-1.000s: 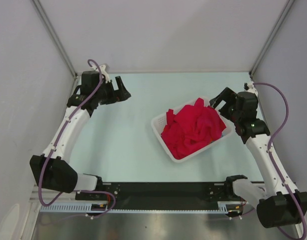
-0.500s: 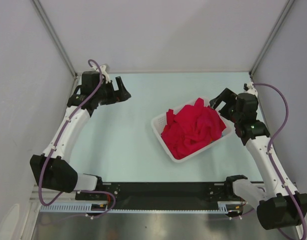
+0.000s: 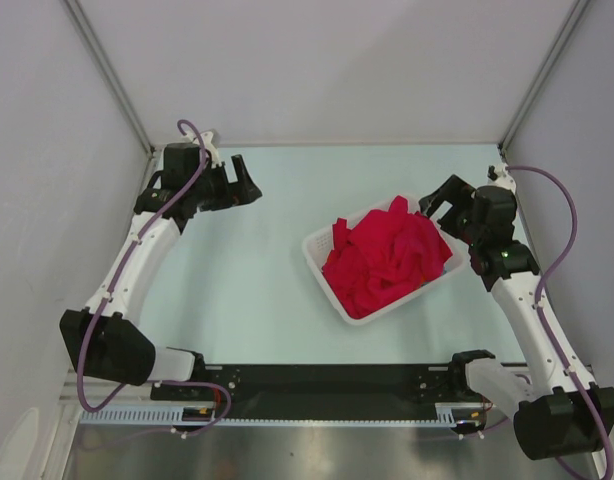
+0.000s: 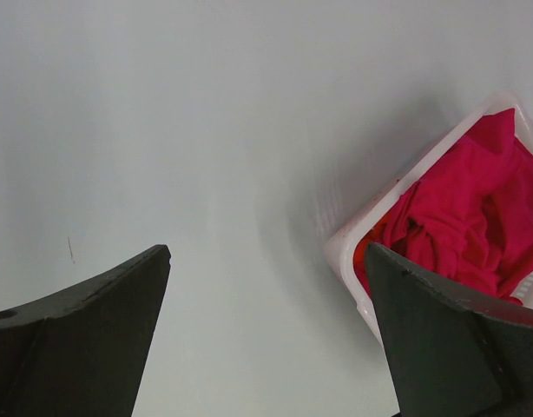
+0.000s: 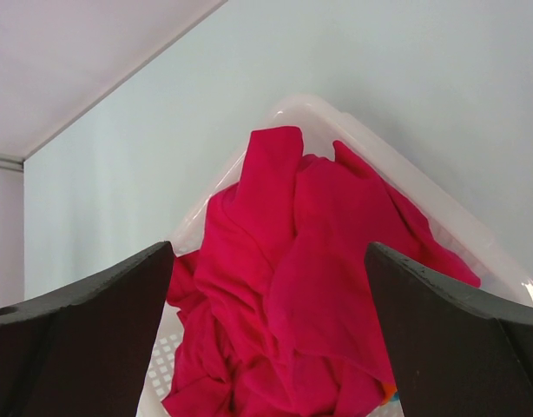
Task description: Fold and stack the t-shirts
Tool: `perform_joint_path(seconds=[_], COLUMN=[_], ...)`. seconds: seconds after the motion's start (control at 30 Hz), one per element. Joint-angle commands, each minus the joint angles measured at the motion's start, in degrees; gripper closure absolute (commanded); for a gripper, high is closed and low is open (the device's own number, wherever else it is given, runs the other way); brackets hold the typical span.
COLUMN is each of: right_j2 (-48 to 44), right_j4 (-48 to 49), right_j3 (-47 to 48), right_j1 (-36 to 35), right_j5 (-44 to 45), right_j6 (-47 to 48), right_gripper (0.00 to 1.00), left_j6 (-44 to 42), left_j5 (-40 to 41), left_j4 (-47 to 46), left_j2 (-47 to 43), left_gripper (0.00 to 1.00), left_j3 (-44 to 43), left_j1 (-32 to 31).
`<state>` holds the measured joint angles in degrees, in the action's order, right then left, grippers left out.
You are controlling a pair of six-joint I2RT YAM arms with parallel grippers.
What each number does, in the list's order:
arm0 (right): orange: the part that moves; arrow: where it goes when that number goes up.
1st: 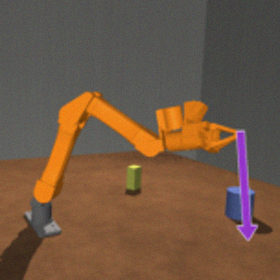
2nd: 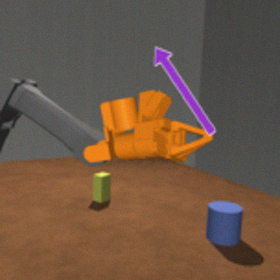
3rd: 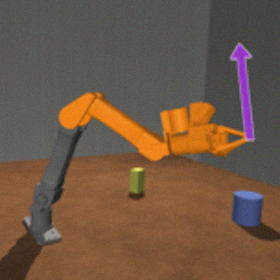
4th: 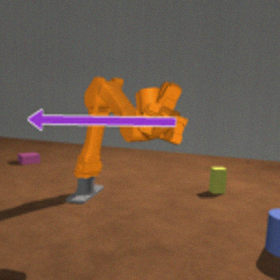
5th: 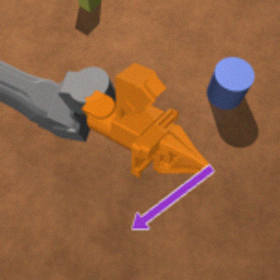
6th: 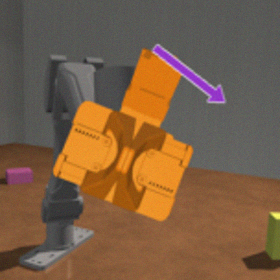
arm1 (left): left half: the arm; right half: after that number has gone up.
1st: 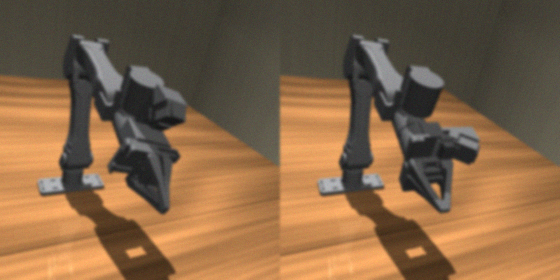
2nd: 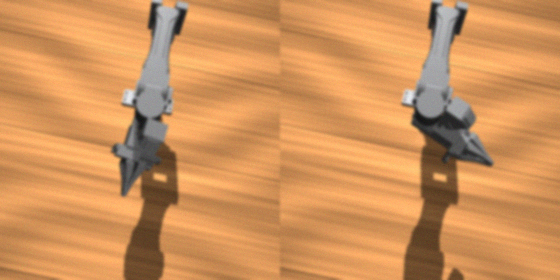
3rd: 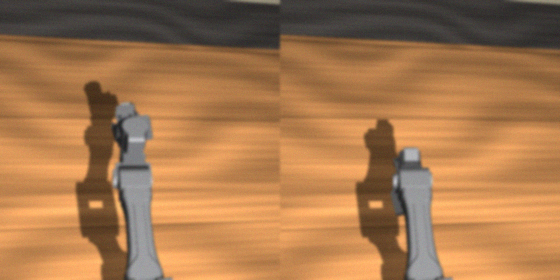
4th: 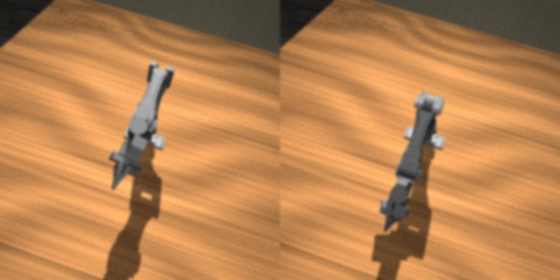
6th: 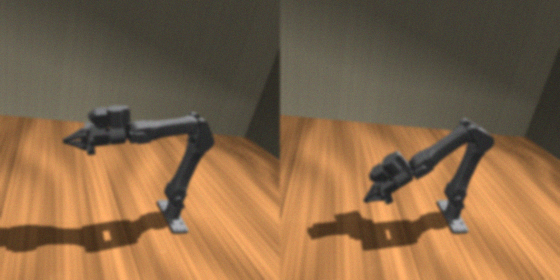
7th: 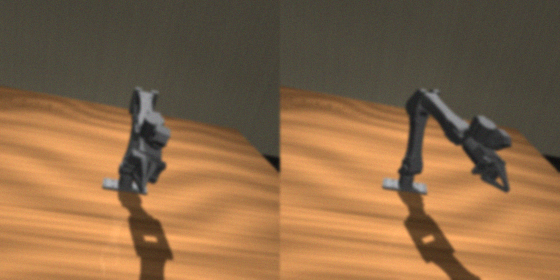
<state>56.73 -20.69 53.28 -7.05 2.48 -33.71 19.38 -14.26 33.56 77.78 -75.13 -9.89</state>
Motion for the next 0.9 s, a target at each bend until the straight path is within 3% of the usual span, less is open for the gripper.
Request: perform_joint_path(seconds=[0.0,0.53,0.63,0.67,0.87], right_j2=[-0.5,-10.0,-11.4,-11.4,-12.7], right_j4=[1.2,-4.9,-5.3,-5.9,-9.3], right_j3=[2.1,-3.3,-4.4,-3.7,-2.6], right_j1=[-0.1,-0.6,-0.6,-0.6,-0.6], right_j5=[-1.2,3.2,3.9,3.8,2.5], right_j6=[0.0,-3.8,-4.8,-4.8,-4.8], right_gripper=[0.00,0.00,0.00,0.00,0.00], left_j6=[-1.4,-4.8,-8.5,-9.8,-27.3], left_j5=[-2.3,-10.0,-11.1,-10.0,4.3], left_j4=[-1.1,-4.6,-3.9,-2.2,8.6], left_j2=[-1.8,-2.2,-0.6,1.0,14.4], left_gripper=[0.00,0.00,0.02,0.02,0.02], left_j3=[-2.3,0.1,-1.7,-2.8,-20.7], left_j1=[0.0,-1.5,-6.7,-11.1,-27.6])
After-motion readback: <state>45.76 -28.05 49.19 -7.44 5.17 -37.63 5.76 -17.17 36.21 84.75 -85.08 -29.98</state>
